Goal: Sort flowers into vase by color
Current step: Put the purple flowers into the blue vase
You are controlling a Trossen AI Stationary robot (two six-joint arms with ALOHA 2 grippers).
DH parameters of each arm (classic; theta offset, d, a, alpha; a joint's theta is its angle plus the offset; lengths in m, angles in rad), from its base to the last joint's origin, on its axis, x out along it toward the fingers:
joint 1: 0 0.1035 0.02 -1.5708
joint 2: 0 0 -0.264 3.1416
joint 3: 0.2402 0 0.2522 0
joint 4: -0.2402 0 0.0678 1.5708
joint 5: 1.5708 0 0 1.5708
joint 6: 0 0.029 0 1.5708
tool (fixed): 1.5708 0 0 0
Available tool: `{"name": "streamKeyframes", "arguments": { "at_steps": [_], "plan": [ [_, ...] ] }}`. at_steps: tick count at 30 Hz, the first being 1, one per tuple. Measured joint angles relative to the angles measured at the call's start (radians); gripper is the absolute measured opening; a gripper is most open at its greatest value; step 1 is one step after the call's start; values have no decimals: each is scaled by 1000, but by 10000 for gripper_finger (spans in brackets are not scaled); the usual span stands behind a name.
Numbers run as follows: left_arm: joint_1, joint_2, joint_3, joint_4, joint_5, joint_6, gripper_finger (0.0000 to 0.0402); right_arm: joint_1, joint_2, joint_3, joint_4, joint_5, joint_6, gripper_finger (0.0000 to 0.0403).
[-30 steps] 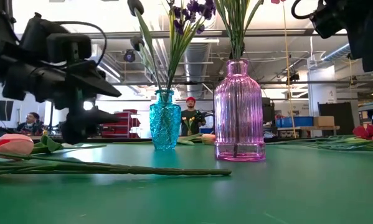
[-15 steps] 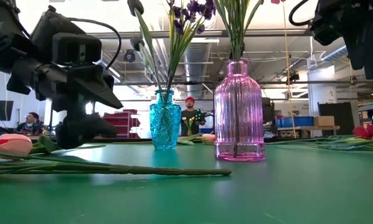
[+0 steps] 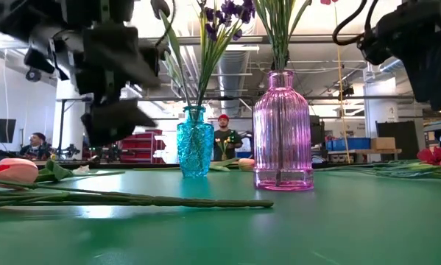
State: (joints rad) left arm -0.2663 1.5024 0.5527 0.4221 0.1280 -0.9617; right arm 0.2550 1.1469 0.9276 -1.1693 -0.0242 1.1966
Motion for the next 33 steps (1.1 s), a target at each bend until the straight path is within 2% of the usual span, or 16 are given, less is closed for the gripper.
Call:
{"name": "streamKeyframes", "arguments": {
  "at_steps": [3,7,14,17,21,27,30,33],
  "plan": [
    [-18,0,73,-201,-7,6,203,0,17,0,0,24,-7,304],
    [-54,-12,168,-388,-17,34,203,0,35,-2,1,51,-7,308],
    [-128,-56,294,-833,-161,18,203,0,47,-34,8,77,-19,299],
    [-160,-82,326,-973,-183,-18,203,0,46,-53,8,77,-28,298],
    [-207,-113,340,-1022,-182,-29,203,2,45,-56,8,62,-79,299],
    [-293,-127,339,-1013,-138,36,203,35,39,-43,9,-77,-198,295],
    [-331,-116,353,-1012,-137,45,203,89,39,-39,41,-103,-230,290],
    [-364,-109,372,-1012,-137,5,203,169,40,-49,147,-92,-239,283]
  ]
}}
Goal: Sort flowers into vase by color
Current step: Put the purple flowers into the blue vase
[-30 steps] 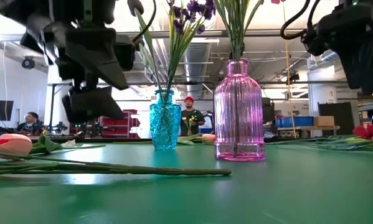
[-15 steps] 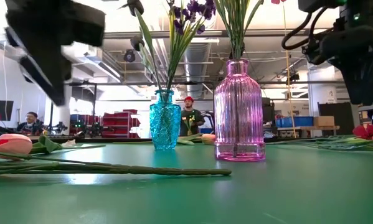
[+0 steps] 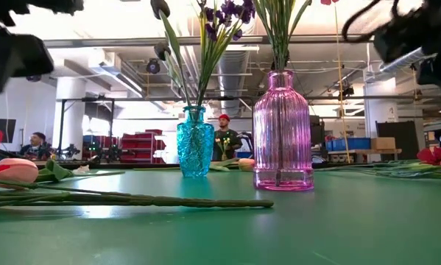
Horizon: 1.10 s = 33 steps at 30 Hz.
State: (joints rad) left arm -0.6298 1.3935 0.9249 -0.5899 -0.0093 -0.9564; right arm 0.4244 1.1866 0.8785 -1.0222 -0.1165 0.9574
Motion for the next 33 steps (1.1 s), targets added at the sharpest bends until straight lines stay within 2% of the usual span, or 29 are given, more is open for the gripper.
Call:
{"name": "streamKeyframes", "arguments": {
  "at_steps": [3,8,13,18,25,33],
  "plan": [
    [-34,2,20,16,-16,-26,203,96,8,-6,137,56,5,277],
    [-94,1,44,25,-61,-37,203,232,56,1,310,205,64,264],
    [-156,3,47,29,-114,-112,203,313,180,75,354,283,87,251],
    [-224,3,47,40,-170,-188,203,342,332,204,351,304,66,247],
    [-307,4,47,58,-247,-235,203,344,524,416,347,337,-48,247],
    [-354,4,47,70,-281,-266,203,343,658,585,349,436,-165,245]
  ]
}}
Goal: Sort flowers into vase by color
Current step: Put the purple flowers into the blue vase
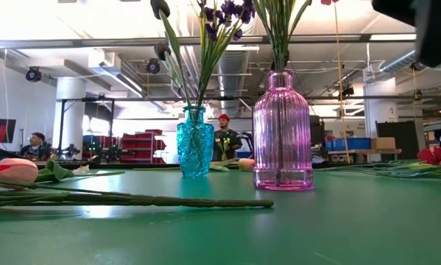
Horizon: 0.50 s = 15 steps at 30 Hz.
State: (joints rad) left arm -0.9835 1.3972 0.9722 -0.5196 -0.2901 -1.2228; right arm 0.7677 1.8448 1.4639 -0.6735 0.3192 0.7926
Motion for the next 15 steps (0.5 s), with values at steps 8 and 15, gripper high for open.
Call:
{"name": "streamKeyframes", "arguments": {
  "at_steps": [8,15],
  "plan": [
    [-2,0,0,2,0,4,203,-13,60,53,21,111,-91,244],
    [-2,1,0,1,-19,47,203,-61,117,54,223,150,-215,244]
  ]
}}
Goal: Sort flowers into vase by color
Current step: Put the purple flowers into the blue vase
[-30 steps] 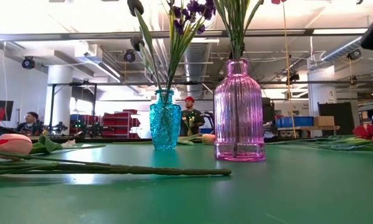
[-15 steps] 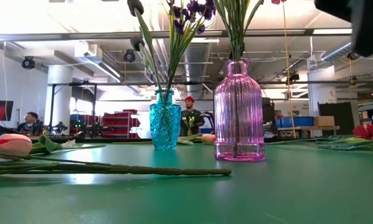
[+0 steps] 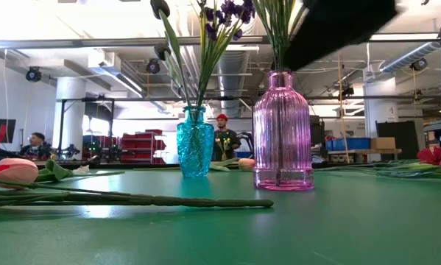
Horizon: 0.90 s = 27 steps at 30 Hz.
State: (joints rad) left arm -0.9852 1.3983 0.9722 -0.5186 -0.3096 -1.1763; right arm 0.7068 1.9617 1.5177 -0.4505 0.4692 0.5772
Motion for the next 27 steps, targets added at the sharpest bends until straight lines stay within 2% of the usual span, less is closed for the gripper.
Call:
{"name": "streamKeyframes", "arguments": {
  "at_steps": [6,14,19,23,27],
  "plan": [
    [0,0,0,0,-31,14,203,-48,56,0,192,6,-139,244],
    [0,0,-1,-7,-50,36,203,-99,88,0,311,6,-305,244],
    [0,2,-1,-7,-87,42,203,-131,127,2,492,-1,-383,244],
    [0,3,-2,-15,-97,43,203,-149,190,75,546,-23,-441,244],
    [0,5,-4,-17,-101,43,203,-160,275,195,495,-22,-474,244]
  ]
}}
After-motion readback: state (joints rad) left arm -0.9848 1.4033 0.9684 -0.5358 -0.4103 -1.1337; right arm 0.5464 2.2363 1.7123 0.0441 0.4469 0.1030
